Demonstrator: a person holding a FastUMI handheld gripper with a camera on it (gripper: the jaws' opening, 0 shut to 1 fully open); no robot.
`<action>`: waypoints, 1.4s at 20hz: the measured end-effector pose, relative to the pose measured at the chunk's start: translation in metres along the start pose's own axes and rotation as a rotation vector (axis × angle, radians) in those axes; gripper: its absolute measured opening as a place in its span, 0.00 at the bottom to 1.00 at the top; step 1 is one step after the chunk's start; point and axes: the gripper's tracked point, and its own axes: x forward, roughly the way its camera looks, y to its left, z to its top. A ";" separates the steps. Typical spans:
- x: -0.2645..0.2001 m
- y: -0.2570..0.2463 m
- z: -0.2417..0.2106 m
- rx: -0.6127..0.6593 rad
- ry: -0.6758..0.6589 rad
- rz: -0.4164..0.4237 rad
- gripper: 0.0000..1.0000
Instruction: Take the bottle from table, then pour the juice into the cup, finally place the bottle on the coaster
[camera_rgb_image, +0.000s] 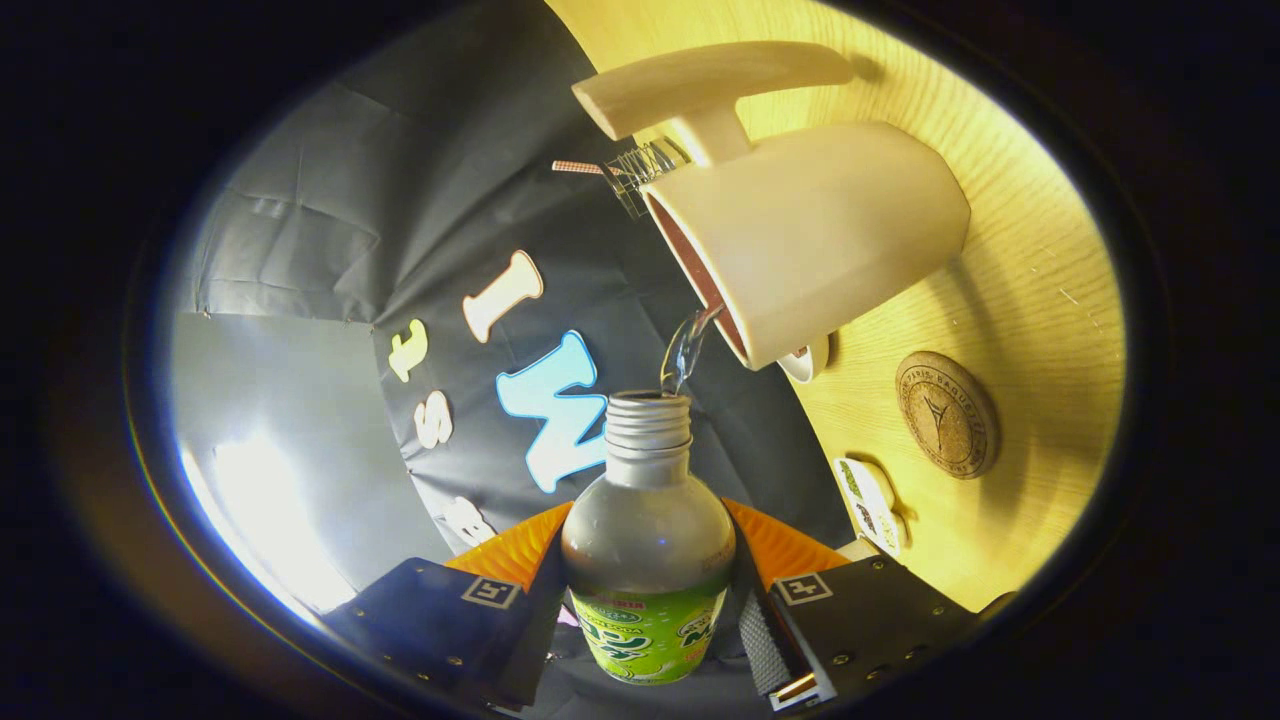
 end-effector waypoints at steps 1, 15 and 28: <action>-0.001 0.000 0.000 0.004 -0.002 0.002 0.77; 0.008 0.022 -0.001 0.083 -0.053 0.046 0.77; 0.020 0.049 0.003 0.093 -0.102 0.076 0.77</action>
